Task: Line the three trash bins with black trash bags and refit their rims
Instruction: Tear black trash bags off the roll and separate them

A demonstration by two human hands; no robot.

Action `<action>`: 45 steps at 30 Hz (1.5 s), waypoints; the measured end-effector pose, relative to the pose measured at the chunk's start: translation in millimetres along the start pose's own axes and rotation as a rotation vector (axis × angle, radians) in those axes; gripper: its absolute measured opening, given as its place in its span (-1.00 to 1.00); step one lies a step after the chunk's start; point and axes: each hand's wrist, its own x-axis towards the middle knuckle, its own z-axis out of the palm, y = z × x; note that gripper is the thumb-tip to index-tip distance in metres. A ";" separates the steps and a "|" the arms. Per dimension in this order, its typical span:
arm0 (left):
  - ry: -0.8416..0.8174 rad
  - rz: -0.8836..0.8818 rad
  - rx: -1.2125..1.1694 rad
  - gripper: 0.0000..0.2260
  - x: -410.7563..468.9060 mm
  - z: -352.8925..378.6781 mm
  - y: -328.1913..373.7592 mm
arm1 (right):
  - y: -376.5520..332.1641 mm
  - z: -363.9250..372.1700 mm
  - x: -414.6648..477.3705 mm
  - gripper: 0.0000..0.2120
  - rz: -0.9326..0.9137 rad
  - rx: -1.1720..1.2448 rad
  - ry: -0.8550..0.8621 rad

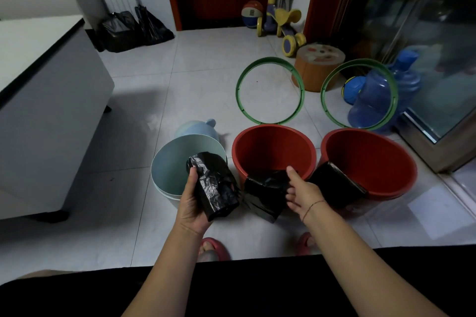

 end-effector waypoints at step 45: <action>-0.009 0.156 -0.104 -0.33 -17.6 5.8 16.9 | 1.4 67.9 -70.4 -0.02 -0.262 0.504 -0.864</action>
